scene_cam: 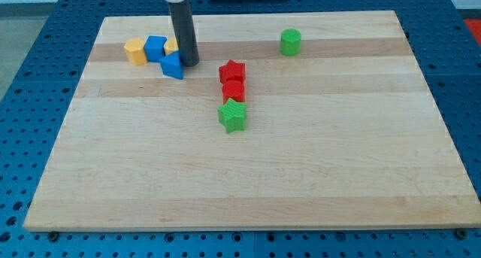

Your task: Place the green circle at the top of the red star

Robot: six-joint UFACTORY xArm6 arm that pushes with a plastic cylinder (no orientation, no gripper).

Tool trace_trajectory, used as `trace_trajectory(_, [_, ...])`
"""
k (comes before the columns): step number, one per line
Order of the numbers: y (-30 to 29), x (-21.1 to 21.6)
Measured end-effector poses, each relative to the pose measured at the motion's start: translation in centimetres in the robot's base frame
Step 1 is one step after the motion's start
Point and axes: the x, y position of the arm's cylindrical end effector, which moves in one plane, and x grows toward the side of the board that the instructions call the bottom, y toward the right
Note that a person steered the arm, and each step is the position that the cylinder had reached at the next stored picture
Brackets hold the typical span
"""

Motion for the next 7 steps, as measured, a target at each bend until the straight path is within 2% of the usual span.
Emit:
trace_trajectory(1, [-1.1, 0.1])
trace_trajectory(2, [0.5, -0.9])
trace_trajectory(5, [12.0, -11.9])
trace_trajectory(6, [20.7, -11.9])
trace_trajectory(7, [23.9, -11.9])
